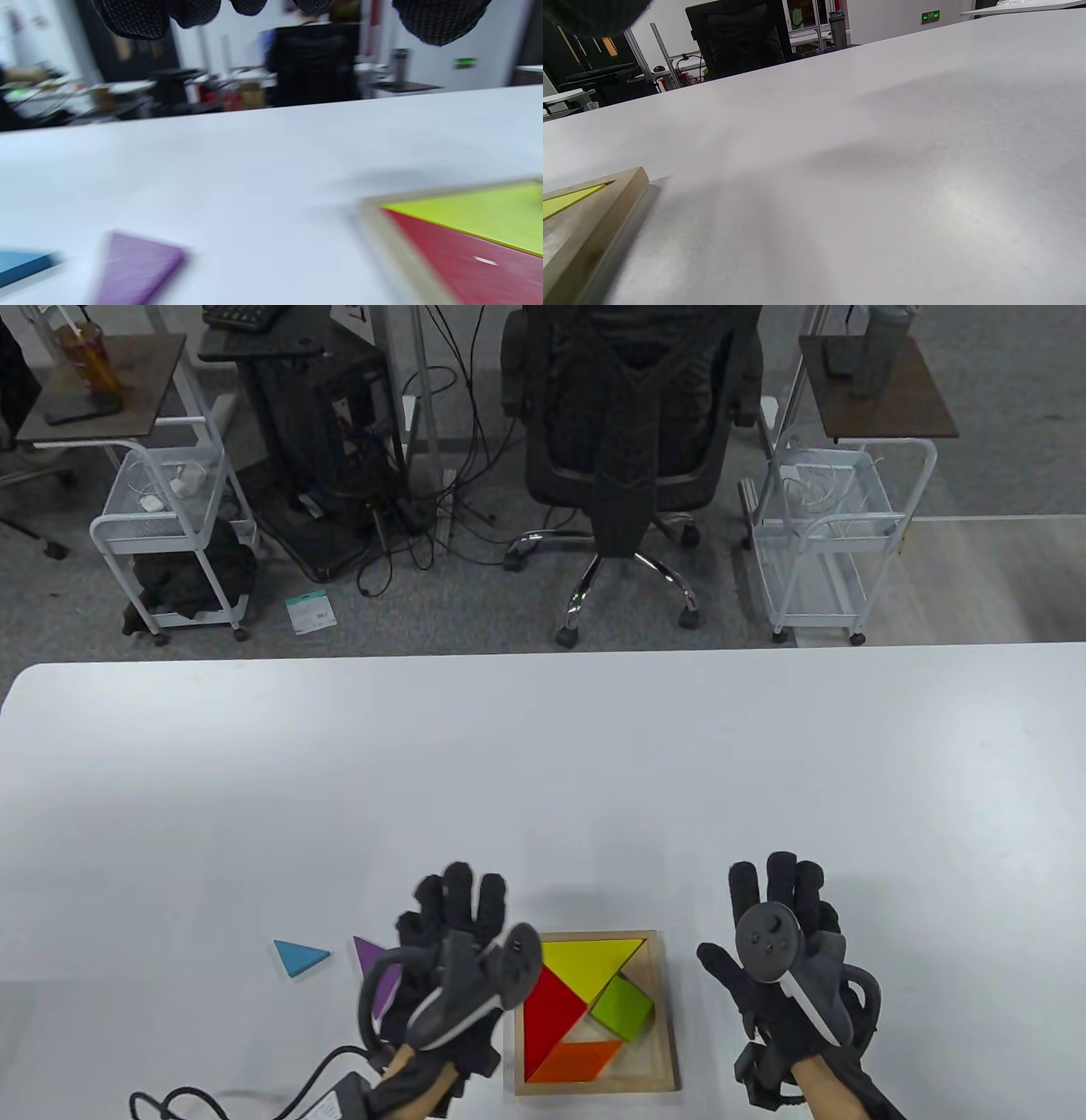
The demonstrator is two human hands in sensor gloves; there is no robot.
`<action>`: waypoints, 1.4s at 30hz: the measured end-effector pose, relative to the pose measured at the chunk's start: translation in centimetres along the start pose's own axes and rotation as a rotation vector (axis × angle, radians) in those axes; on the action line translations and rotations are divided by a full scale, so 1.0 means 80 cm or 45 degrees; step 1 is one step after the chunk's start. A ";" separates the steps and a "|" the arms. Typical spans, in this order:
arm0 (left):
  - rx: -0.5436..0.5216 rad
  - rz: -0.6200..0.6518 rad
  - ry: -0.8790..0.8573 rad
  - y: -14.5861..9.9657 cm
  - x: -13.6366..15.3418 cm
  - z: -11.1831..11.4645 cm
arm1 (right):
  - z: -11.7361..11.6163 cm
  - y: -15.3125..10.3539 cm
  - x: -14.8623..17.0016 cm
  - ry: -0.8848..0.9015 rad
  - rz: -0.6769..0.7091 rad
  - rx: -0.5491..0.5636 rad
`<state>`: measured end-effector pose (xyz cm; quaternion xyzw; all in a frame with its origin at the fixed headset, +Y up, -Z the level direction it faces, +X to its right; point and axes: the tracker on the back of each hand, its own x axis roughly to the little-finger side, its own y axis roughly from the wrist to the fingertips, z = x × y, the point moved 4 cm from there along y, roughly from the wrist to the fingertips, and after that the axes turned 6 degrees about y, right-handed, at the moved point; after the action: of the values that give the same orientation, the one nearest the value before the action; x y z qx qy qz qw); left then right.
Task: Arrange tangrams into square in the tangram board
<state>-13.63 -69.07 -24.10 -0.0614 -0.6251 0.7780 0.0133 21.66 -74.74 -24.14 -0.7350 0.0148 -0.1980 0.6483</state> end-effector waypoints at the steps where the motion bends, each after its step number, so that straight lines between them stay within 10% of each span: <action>1: 0.029 -0.028 -0.053 0.004 0.024 0.002 | -0.001 0.000 0.000 -0.006 0.001 -0.004; 8: 0.446 -0.084 -0.106 0.021 0.108 0.070 | -0.006 0.001 0.000 -0.028 -0.004 -0.019; 22: 0.722 -0.254 0.021 0.045 0.074 0.138 | -0.007 0.003 0.002 -0.035 -0.022 -0.030; 42: 0.614 -0.267 0.075 0.054 0.064 0.144 | -0.007 0.003 0.002 -0.032 -0.027 -0.043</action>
<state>-19.74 -80.70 -26.32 -0.0141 -0.4239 0.8968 0.1262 21.72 -75.37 -24.30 -0.7484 0.0020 -0.1954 0.6338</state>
